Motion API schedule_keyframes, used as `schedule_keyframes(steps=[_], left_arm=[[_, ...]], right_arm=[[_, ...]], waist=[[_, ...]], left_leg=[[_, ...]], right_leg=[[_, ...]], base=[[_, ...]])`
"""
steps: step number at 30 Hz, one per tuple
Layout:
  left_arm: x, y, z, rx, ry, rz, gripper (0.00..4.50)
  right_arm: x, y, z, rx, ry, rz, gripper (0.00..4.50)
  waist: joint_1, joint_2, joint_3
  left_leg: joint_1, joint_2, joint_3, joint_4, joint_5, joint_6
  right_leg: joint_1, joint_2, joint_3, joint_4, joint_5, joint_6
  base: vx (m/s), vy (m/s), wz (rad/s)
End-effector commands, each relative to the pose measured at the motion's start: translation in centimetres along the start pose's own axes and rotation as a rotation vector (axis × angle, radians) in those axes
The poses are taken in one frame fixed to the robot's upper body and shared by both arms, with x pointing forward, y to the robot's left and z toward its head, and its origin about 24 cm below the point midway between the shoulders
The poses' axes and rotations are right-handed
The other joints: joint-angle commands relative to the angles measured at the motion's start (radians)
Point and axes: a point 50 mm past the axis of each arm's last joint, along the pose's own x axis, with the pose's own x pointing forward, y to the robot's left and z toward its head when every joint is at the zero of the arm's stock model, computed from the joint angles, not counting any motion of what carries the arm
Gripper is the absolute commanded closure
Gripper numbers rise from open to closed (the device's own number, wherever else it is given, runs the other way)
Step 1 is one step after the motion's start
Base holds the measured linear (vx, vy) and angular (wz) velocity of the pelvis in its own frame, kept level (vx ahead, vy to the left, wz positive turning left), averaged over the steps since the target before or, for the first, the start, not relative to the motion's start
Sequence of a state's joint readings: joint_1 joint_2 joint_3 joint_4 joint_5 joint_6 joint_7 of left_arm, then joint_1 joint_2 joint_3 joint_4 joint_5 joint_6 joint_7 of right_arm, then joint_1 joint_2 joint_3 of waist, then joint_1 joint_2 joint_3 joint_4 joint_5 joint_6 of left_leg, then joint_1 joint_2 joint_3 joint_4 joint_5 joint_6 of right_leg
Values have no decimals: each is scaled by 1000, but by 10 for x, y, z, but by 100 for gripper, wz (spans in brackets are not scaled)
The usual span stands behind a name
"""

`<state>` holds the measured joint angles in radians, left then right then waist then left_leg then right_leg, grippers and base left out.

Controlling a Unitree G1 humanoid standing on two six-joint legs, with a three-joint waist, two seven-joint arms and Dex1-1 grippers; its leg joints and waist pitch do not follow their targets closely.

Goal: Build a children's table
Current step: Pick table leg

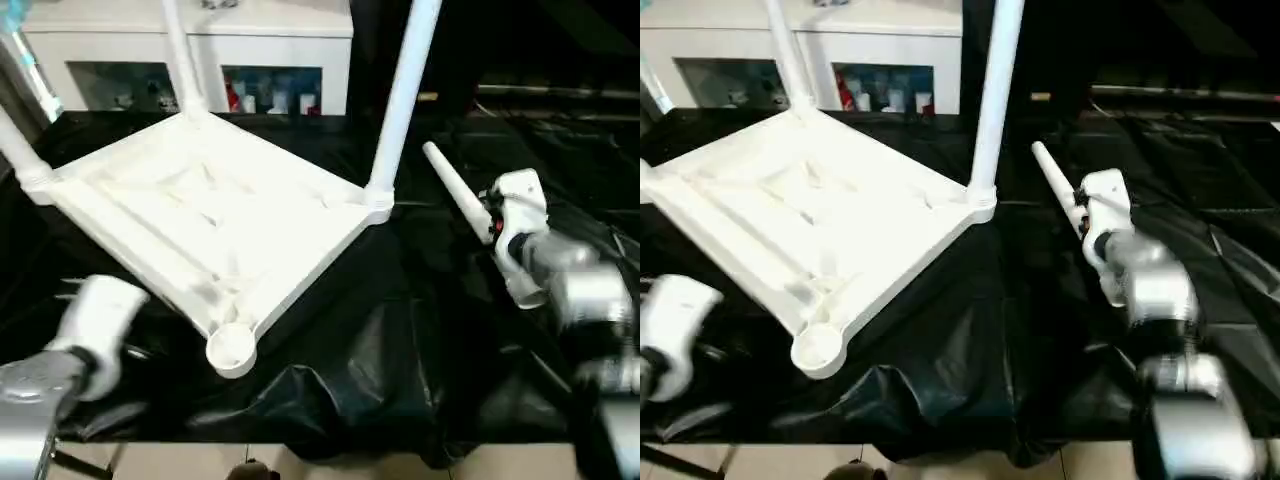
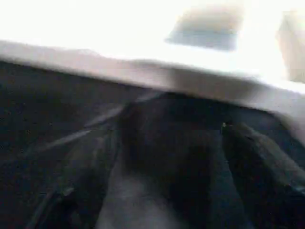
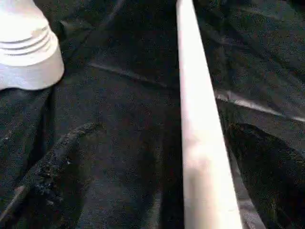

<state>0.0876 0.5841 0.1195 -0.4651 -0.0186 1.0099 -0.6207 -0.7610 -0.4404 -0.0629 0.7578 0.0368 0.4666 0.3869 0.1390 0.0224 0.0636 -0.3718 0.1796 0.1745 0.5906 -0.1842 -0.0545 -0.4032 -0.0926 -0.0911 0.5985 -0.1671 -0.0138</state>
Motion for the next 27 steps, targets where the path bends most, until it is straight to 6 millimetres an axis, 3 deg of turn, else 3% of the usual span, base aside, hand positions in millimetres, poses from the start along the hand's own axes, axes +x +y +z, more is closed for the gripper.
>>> schedule_keyframes(steps=[1, 4, 8, 9, 10, 11, 15, 19, 24, 27], left_arm=[[-1, -7, 3, 16, 11, -78, 38], [2, -9, 7, 21, 8, -122, 6], [4, -9, 11, 18, 4, -145, 3], [8, -12, 11, 29, 5, -194, 3], [9, -13, 11, 29, 8, -212, 3], [13, -14, 10, 43, 13, -235, 3], [19, -18, 14, 34, -1, -267, 3], [28, -32, 28, 37, -44, -342, 3], [34, -44, 41, 62, -121, -408, 3], [37, -52, 48, 78, -149, -434, 3]], right_arm=[[1, -9, 3, -11, 29, -10, 0], [2, -18, 15, -14, 38, -38, 0], [2, -22, 20, 4, 64, -37, 0], [2, -24, 18, 20, 117, -20, 0], [2, -24, 17, 27, 133, -13, 0], [2, -22, 20, 65, 141, 33, 0], [1, -21, 23, 71, 168, 73, 0], [1, -25, 19, -28, 230, 25, 0], [1, -28, 20, -77, 253, -25, 0], [0, -29, 14, -88, 298, -39, 0]], waist=[[-6, 8, -65], [-8, 11, -68], [-8, 9, -68], [-12, -8, -62], [-8, 3, -64], [-9, -4, -55], [-10, 0, -47], [-7, -4, -39], [-9, -13, -41], [-9, -22, -37]], left_leg=[[13, 37, -16, -71, -286, -2], [13, 37, -15, -66, -268, 0], [9, 37, -14, -63, -243, 10], [7, 37, -11, -64, -240, 18], [11, 36, -13, -62, -249, 21], [7, 37, -13, -64, -263, 27], [8, 41, -14, -68, -280, 17], [11, 41, -13, -69, -285, 10], [-5, 40, -14, -62, -177, 31], [-8, 39, -9, -56, -119, 59]], right_leg=[[37, -55, 48, -68, -283, -201], [38, -52, 46, -62, -261, -216], [43, -51, 45, -58, -230, -228], [40, -49, 45, -62, -231, -230], [39, -48, 44, -57, -253, -239], [37, -50, 46, -60, -279, -234], [33, -50, 47, -61, -294, -221], [28, -53, 49, -64, -299, -228], [40, -55, 48, -49, -195, -247], [35, -52, 49, -43, -139, -265]], base=[[0, 0, 0], [0, 0, 0], [0, 0, 0], [0, 0, 0], [0, 0, 0], [0, 0, 0], [0, 0, 0], [0, 0, 0], [0, 0, 0], [0, 0, 0]])
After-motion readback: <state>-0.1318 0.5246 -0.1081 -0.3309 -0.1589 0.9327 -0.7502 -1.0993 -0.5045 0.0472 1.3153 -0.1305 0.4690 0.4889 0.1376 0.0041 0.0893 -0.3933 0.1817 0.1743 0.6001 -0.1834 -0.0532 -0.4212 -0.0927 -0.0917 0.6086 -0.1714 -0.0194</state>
